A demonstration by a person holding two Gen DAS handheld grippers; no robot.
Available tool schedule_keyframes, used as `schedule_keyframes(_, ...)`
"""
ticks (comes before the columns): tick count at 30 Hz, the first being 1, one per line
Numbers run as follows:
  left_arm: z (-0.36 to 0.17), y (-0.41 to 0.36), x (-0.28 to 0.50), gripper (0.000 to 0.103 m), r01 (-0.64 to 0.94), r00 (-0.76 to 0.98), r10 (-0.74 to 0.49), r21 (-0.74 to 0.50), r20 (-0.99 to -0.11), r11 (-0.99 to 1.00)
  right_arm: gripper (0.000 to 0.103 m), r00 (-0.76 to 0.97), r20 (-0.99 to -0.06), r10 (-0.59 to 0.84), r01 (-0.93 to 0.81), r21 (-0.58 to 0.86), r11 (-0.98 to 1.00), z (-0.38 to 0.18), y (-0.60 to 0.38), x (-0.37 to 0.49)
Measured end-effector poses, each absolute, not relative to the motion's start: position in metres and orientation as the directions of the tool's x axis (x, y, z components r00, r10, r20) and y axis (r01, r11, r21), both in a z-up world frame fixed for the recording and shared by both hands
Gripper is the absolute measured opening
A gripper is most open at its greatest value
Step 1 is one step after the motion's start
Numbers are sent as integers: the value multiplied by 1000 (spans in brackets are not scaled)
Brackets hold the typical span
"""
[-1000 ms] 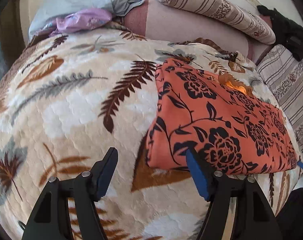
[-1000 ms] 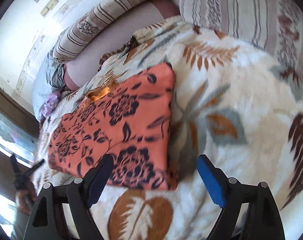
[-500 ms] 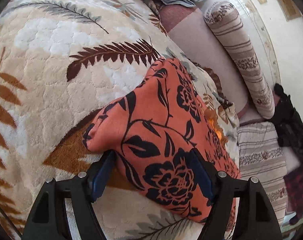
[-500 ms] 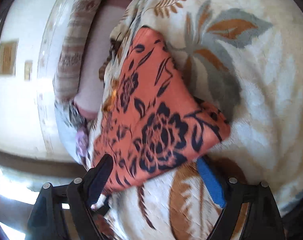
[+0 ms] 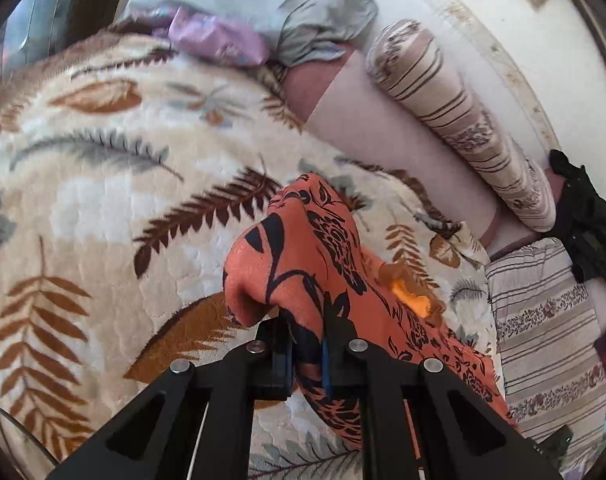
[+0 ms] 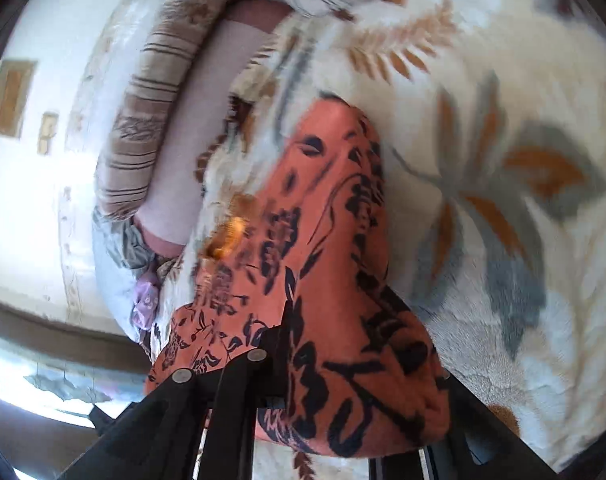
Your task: Fold small clothes
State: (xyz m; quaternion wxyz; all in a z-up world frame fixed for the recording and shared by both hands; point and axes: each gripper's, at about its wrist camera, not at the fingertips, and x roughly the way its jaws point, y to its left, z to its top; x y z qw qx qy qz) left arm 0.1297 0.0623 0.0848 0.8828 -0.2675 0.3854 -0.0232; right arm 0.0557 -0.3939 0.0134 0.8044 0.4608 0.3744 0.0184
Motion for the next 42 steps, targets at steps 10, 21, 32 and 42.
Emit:
schedule_keyframes(10,-22,61,10,29,-306,587,-204,-448,-784,840,35,495,-740,456,290,635,716,-44,-436,19)
schedule_keyframes(21,33,109,12,61,-329,563,-113,-347,-819,878,75,644,-721,257,306,550,777,23,-499,-20)
schedule_keyframes(32,28,111,95,61,-109,604,-218,-351,-766,930,75,604,-729,322,114,479,870,31,-459,68)
schedule_keyframes(42,-3,102,154,61,-59,517,-252,-328,-818,943,74,569,-805,167,43,232,972,10,-415,156)
